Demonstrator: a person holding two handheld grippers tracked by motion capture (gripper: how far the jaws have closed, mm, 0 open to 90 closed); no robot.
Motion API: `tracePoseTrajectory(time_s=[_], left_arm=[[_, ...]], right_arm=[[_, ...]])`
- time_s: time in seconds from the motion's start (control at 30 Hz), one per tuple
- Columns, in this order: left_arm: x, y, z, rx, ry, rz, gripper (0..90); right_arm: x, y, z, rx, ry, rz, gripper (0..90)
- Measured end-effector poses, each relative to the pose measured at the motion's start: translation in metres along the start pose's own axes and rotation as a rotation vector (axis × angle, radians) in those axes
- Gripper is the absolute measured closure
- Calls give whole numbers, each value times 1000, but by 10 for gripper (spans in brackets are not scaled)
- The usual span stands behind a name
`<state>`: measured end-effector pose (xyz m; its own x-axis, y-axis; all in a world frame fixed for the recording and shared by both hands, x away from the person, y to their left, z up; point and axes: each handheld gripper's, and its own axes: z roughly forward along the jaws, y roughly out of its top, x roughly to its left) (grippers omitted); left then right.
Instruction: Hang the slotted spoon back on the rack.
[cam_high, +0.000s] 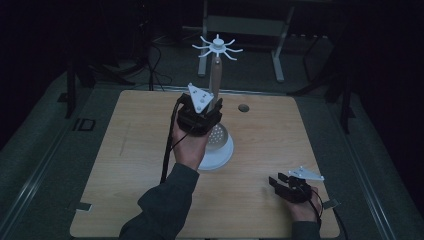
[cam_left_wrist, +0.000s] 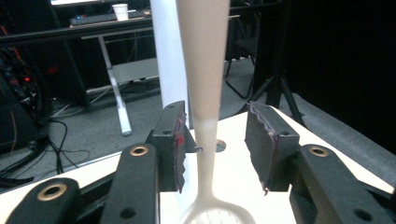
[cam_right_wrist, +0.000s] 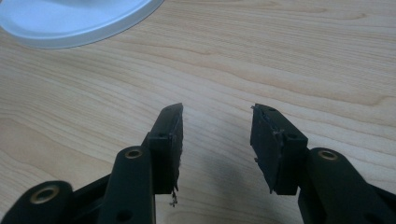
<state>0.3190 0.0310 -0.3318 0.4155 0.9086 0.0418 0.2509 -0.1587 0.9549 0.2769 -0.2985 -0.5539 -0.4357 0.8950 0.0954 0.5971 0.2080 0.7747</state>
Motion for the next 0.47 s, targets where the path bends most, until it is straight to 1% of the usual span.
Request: tracePoseTrajectory(time_s=[0.1,0.23,0.37,0.47], left_arm=[[0,-2,-3,-1,-6,15,560],[2,-9,-8,13,-37,11,547],[5,-18,-13,11,-46,7,547],[9,-25,-17,21,-60,6,545]], right_arm=[[-1,0,0,0,-2,5,537],[-2,0,0,-1,-3,6,536],[-2,-1,0,-2,-9,8,535],[-4,-1,0,-2,-19,14,533]])
